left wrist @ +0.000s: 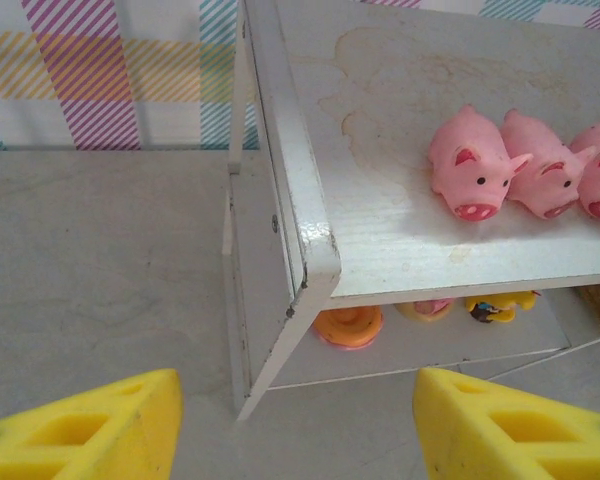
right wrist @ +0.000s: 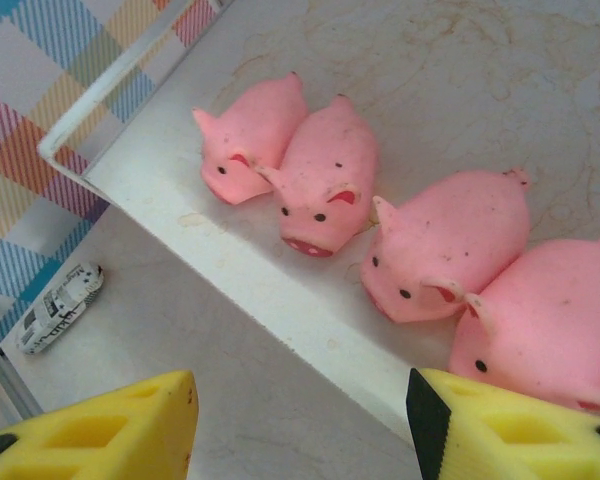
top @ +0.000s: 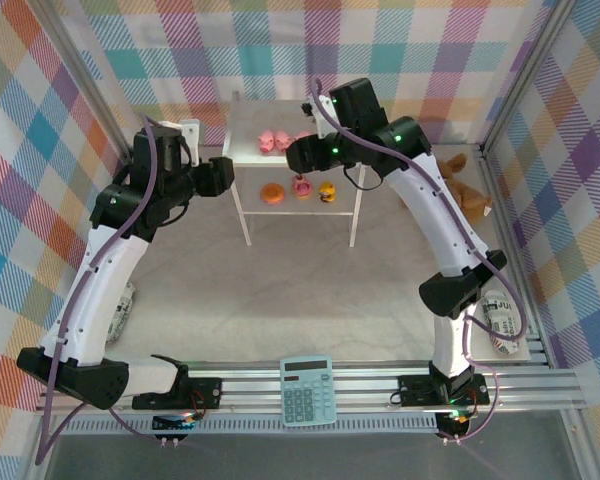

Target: Place and organize the plastic toys onto the shelf

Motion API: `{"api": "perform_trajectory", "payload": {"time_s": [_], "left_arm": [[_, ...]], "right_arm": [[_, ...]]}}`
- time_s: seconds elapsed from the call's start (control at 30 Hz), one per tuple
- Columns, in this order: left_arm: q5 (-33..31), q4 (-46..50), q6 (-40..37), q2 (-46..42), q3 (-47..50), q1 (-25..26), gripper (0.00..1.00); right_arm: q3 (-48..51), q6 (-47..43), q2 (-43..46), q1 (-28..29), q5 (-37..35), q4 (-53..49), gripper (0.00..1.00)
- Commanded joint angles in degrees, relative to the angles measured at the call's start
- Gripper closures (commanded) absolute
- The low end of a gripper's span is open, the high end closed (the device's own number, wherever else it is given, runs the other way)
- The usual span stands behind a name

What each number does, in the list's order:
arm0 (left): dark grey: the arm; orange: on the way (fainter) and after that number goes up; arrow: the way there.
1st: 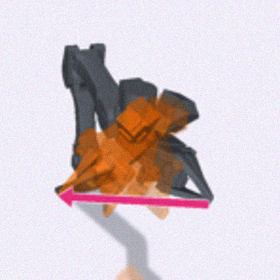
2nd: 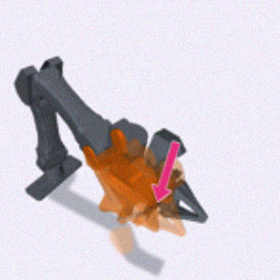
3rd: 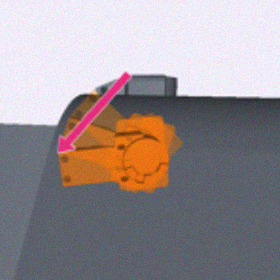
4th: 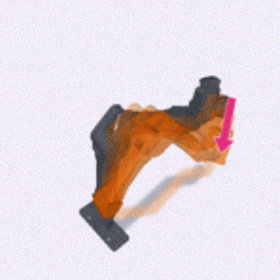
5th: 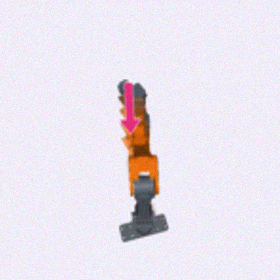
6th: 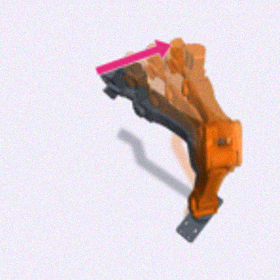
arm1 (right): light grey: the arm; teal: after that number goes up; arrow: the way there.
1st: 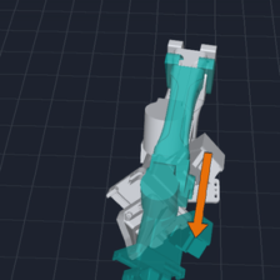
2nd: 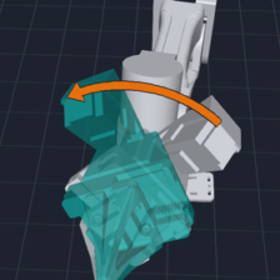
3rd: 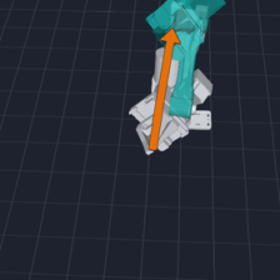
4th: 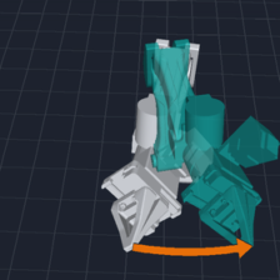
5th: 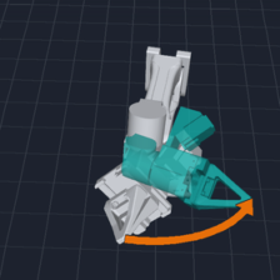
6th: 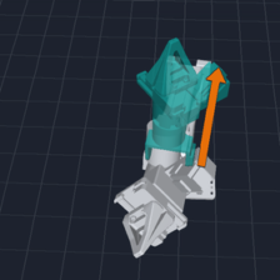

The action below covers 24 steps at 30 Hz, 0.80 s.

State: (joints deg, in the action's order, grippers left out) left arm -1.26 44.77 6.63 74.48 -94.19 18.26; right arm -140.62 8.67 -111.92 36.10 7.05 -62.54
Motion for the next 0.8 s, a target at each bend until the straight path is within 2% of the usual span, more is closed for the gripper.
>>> {"api": "perform_trajectory", "payload": {"time_s": [0.0,0.57,0.77], "left_arm": [[1.06,-1.25,-0.66,-1.07,0.33,-1.04,0.38],[1.37,-1.44,-1.11,-0.38,-0.49,-1.22,0.38],[1.43,-1.36,-1.18,-0.35,-0.55,-1.22,0.37]], "right_arm": [[-2.11,-0.84,-0.93,0.47,-1.06,-1.26,0.41],[-2.2,-1.84,-0.49,0.47,-5.23,-1.43,0.41],[-2.19,-1.82,-0.07,0.46,-3.51,-1.04,0.4]]}}
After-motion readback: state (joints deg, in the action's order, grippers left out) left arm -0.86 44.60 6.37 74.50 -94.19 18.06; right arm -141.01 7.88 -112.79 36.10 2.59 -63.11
